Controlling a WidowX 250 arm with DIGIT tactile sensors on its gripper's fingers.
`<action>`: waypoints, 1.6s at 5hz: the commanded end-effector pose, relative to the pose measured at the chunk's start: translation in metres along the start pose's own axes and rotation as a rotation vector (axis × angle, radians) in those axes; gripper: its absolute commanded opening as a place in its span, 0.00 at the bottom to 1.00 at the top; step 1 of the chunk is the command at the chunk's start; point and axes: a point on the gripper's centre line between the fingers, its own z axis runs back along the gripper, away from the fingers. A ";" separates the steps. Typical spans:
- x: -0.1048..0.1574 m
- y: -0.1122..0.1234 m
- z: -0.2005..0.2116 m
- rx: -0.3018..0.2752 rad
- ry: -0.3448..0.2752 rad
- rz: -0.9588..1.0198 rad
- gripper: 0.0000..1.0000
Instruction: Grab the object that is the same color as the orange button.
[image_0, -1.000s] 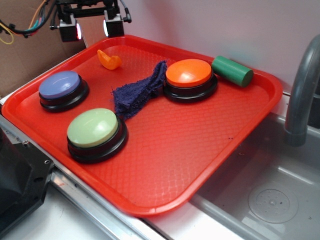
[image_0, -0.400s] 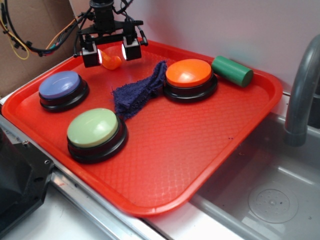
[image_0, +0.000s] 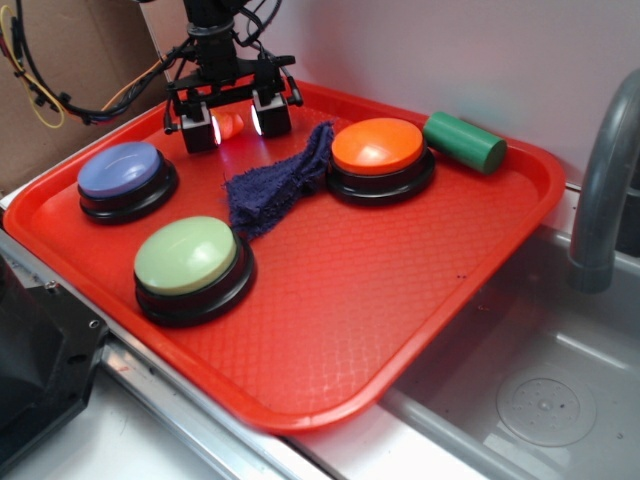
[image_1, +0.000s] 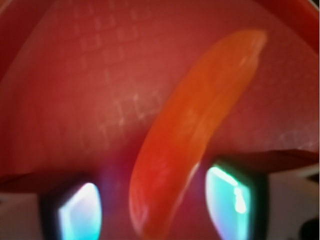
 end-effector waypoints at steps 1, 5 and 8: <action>-0.028 0.007 0.101 -0.061 -0.086 -0.301 0.00; -0.062 -0.003 0.164 -0.092 -0.179 -0.639 1.00; 0.008 0.027 0.087 -0.013 -0.164 -0.170 1.00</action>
